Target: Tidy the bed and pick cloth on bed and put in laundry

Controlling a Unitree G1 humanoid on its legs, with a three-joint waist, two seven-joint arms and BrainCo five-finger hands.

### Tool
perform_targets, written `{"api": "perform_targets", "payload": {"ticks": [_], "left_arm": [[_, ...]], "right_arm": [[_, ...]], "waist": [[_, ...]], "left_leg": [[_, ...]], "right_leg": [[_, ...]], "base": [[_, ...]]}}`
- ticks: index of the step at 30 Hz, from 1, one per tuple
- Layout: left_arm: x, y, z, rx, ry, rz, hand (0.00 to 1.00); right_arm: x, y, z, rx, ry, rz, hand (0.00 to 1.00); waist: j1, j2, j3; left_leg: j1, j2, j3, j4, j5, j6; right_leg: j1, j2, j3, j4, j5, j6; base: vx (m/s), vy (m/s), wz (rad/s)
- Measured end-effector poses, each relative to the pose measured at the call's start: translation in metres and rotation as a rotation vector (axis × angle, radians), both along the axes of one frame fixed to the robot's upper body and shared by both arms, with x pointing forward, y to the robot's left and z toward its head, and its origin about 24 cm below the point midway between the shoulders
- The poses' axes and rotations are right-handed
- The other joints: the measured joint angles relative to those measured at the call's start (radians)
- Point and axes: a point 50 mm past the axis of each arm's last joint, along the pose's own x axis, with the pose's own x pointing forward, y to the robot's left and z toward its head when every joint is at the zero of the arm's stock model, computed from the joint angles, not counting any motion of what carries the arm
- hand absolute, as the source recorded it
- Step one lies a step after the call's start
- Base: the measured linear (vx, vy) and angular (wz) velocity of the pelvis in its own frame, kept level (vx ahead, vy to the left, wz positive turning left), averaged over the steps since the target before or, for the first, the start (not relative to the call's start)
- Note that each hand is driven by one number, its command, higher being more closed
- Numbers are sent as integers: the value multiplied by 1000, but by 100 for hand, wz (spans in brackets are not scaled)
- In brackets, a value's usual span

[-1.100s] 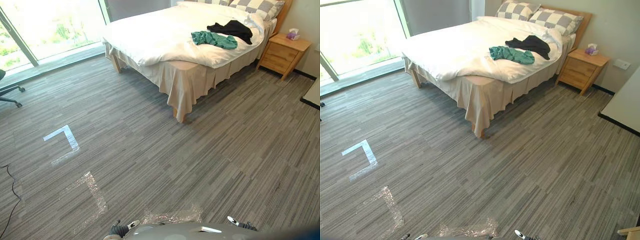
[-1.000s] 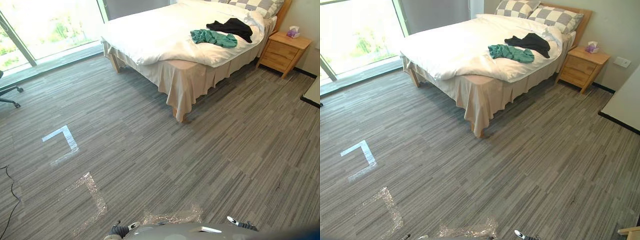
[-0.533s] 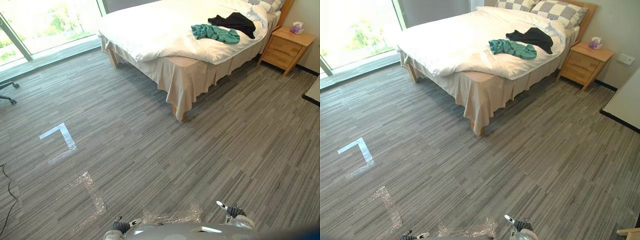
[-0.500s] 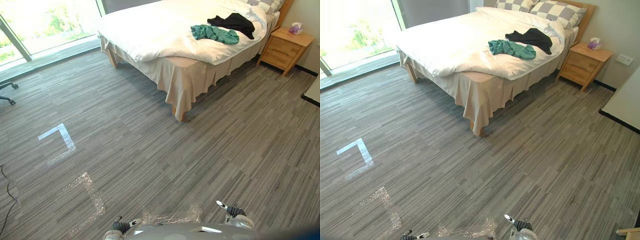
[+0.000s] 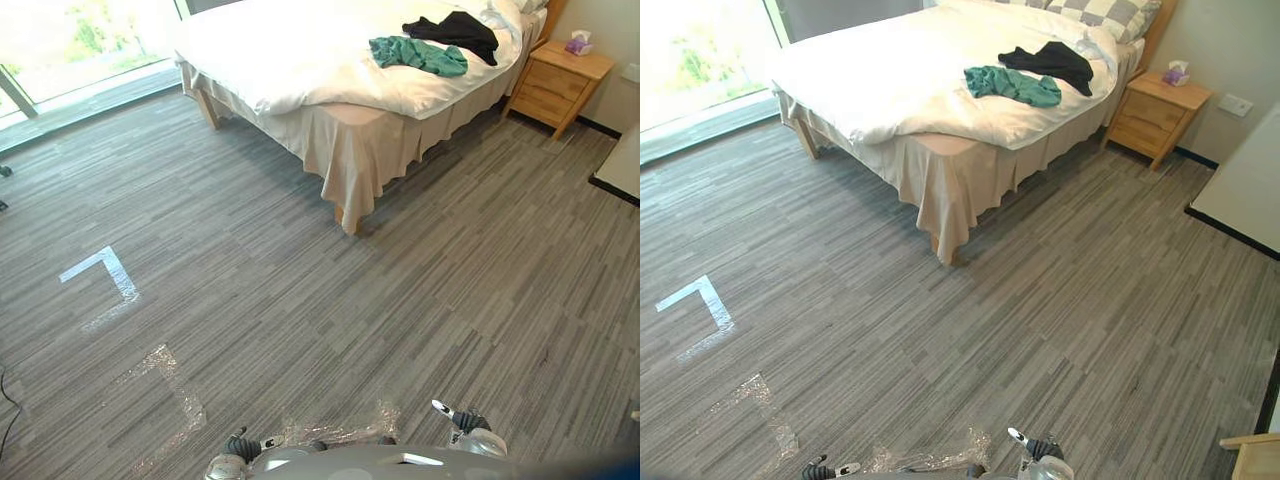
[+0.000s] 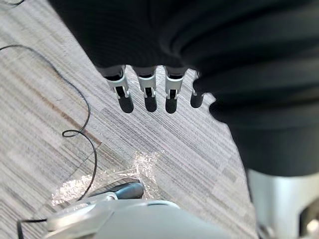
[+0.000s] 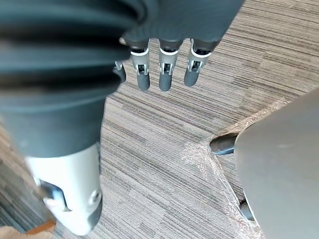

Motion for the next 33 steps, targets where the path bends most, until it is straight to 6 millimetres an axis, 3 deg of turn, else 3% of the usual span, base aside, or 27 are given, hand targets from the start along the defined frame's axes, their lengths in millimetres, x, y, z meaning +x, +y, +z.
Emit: {"api": "perform_targets", "payload": {"ticks": [1,4,5,6,7,8,10,12,13,14,15,17,18,19,20,21,22,24,26,28,30,32,33], "left_arm": [[6,1,1,0,-15,3,0],[23,4,5,11,-52,-16,0],[26,5,6,20,-56,-41,0],[28,5,7,22,-60,-43,0],[28,5,7,21,-62,-43,0],[29,5,7,18,-64,-34,0],[33,5,8,13,-75,-28,0],[45,-5,9,-10,-103,-34,0],[58,-16,11,-35,-134,-41,0],[61,-25,12,-57,-151,-44,0],[63,-27,12,-64,-160,-45,0],[63,-28,12,-68,-168,-45,0],[62,-28,12,-72,-167,-37,0],[58,-37,10,-97,-159,-24,0],[59,-41,10,-109,-169,-26,0],[60,-43,10,-114,-168,-25,0],[60,-44,10,-116,-169,-25,0],[62,-43,12,-120,-200,-1,0],[66,-43,16,-123,-238,1,0],[69,-46,18,-137,-260,17,0],[76,-55,21,-163,-295,33,0],[84,-57,25,-175,-324,37,0],[89,-57,27,-177,-342,38,0]], "right_arm": [[2,0,1,-2,-12,-1,0],[6,-3,3,-2,-35,-38,0],[8,-2,4,0,-45,-47,0],[10,-2,5,1,-56,-50,0],[11,-3,5,-2,-61,-52,0],[12,-4,6,-4,-63,-51,0],[13,-2,6,-5,-67,-59,0],[22,-12,10,-28,-90,-68,0],[36,-24,17,-56,-135,-84,0],[44,-23,20,-55,-157,-80,0],[45,-24,21,-56,-163,-82,0],[39,-24,19,-55,-149,-84,0],[35,-24,17,-55,-138,-88,0],[30,-31,17,-71,-122,-90,0],[26,-35,16,-82,-105,-88,0],[23,-37,14,-86,-85,-81,0],[20,-39,13,-88,-70,-82,0],[13,-38,10,-105,-18,-24,0],[14,-37,10,-119,-8,22,0],[19,-36,11,-136,-8,87,0],[35,-29,13,-129,-25,127,0],[39,-23,13,-115,-28,134,0],[44,-13,13,-95,-39,145,0]], "waist": [[-5,-2,13],[-8,-13,48],[-22,-19,54],[-35,-21,55],[-35,-19,55],[-35,-16,56],[-41,-7,56],[-52,26,88],[-60,62,123],[-68,79,132],[-71,80,133],[-91,28,118],[-91,26,117],[-92,52,110],[-89,70,110],[-90,79,113],[-95,86,110],[-94,88,111],[-87,90,111],[-84,87,111],[-66,91,111],[-46,88,115],[-30,71,126]], "left_leg": [[-16,6,24,8,-4,6],[-28,13,70,42,-22,7],[-26,14,88,57,-32,8],[-25,17,106,73,-44,8],[-22,21,122,81,-53,4],[-21,36,154,107,-74,-13],[-25,71,193,117,-85,-28],[4,110,235,86,-77,-43],[30,146,266,78,-78,-53],[45,173,283,67,-92,-71],[48,177,287,68,-103,-83],[85,195,294,82,-139,-140],[98,210,294,87,-150,-156],[113,258,306,84,-151,-139],[111,284,309,91,-80,-112],[94,311,289,131,-33,-123],[51,345,250,224,-7,-110],[-80,439,156,616,66,-37],[-143,466,118,847,49,-49],[-225,434,71,985,-28,-75],[-334,347,68,1028,-124,-83],[-387,298,83,988,-167,-79],[-428,201,142,792,-197,-53]], "right_leg": [[-47,4,17,57,-21,-15],[-138,1,15,218,-103,-15],[-172,-15,-14,292,-154,-5],[-197,-65,-116,357,-195,-5],[-205,-99,-184,379,-204,-6],[-209,-143,-297,396,-200,-14],[-208,-121,-343,369,-168,-43],[-248,-101,-351,456,-151,2],[-342,-119,-372,579,-183,7],[-387,-135,-370,524,-184,15],[-417,-161,-370,510,-172,21],[-463,-249,-364,415,-73,19],[-462,-255,-377,427,-7,12],[-466,-215,-395,463,-30,-37],[-479,-187,-403,488,-77,-59],[-467,-169,-414,487,-94,-76],[-442,-155,-434,477,-114,-94],[-316,-103,-449,421,-163,-116],[-218,-67,-447,364,-164,-121],[-120,-37,-433,282,-164,-121],[-38,-22,-376,198,-163,-118],[-8,-32,-356,176,-159,-113],[54,-74,-341,161,-161,-108]], "base": [[-65,-39,-60],[-47,-53,-48],[-26,-71,-37],[-7,-57,-42],[36,-19,-68],[103,-48,-85],[145,-126,-72],[96,-134,-64],[28,-97,-66],[44,-99,-57],[155,-154,-36],[284,-290,-12],[406,-380,4],[478,-340,-9],[598,-425,-16],[499,-355,-8],[508,-407,8],[582,-387,7],[426,-254,-19],[434,-220,-23],[471,-92,-56],[381,53,-52],[393,121,-34]]}}
